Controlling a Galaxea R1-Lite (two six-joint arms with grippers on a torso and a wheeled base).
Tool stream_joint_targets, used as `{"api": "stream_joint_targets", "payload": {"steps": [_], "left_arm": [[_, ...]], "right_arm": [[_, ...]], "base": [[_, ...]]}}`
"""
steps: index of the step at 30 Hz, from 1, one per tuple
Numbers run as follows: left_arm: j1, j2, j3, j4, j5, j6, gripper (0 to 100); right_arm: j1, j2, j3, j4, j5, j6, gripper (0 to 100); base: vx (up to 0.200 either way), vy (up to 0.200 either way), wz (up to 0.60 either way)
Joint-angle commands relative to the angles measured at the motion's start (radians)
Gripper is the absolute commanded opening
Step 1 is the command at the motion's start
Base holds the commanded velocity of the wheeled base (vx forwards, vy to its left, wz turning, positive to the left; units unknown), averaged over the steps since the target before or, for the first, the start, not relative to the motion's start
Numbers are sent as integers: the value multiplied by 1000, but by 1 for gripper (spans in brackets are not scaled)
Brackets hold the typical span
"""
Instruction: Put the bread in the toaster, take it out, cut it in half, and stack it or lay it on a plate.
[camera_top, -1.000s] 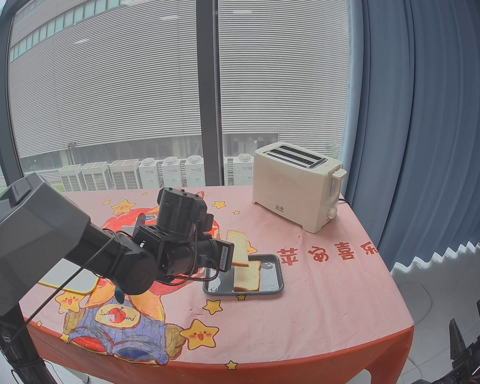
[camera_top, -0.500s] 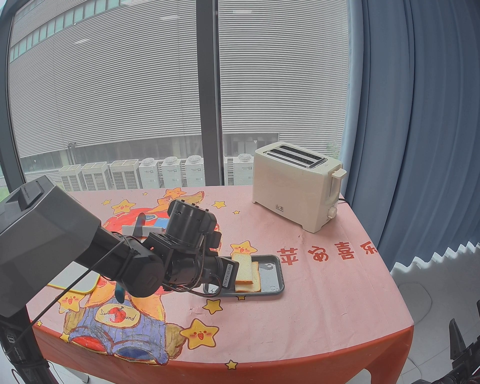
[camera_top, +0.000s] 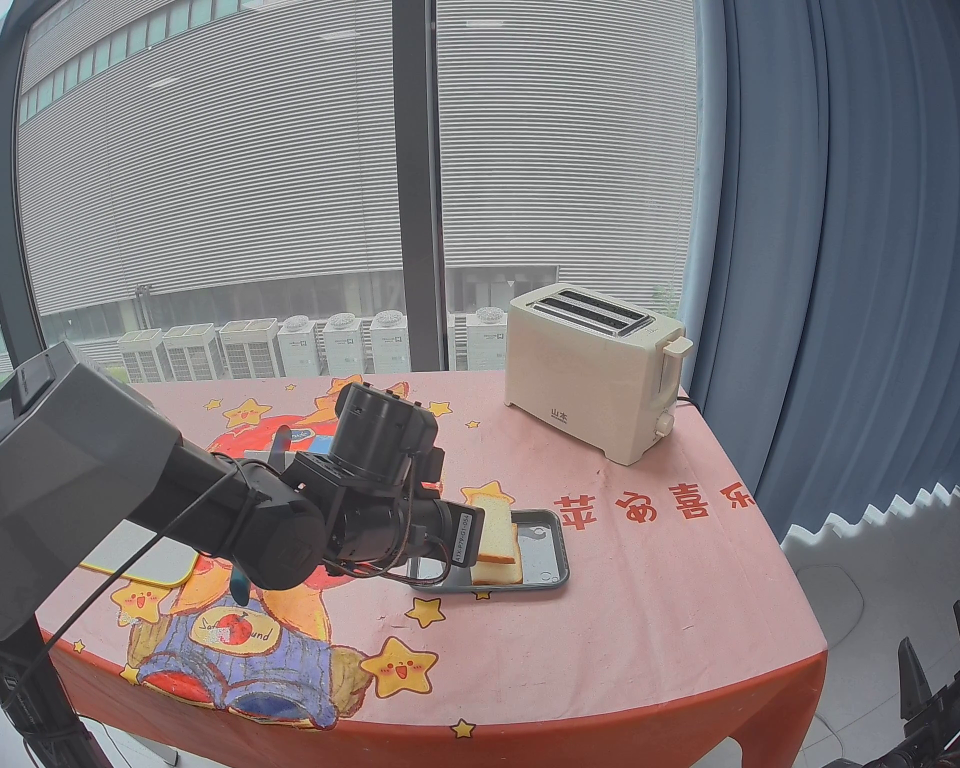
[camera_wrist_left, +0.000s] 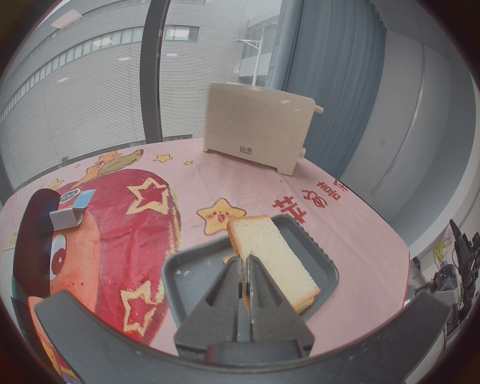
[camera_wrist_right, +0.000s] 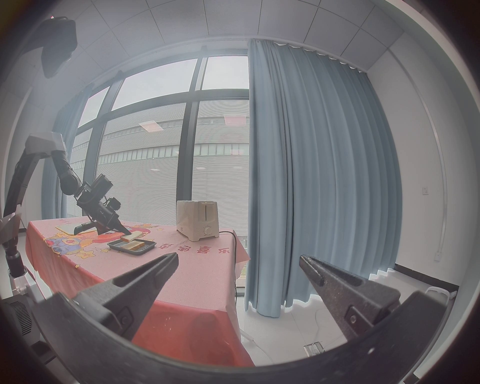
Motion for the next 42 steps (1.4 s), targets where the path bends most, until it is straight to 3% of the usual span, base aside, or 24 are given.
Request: {"api": "stream_joint_targets", "payload": {"steps": [1,6,7,24,35,42], "left_arm": [[-10,-4,1,12,10,-2,0],[-8,-3,-4,14,18,-18,0],[-8,-3,-4,14,18,-18,100],[7,-26,41,4,19,-16,100],[82,-89,61,9,18,-13,100],[84,-76,95,3,18,-15,100]], "right_arm": [[0,-16,17,0,1,-1,100],[0,-16,17,0,0,-1,100],[0,-16,17,0,0,0,100],[0,-16,17,0,1,-1,100],[0,-16,17,0,0,-1,100],[0,-16,17,0,0,0,100]], "base": [[0,0,0],[0,0,0],[0,0,0],[0,0,0],[0,0,0],[0,0,0]]}}
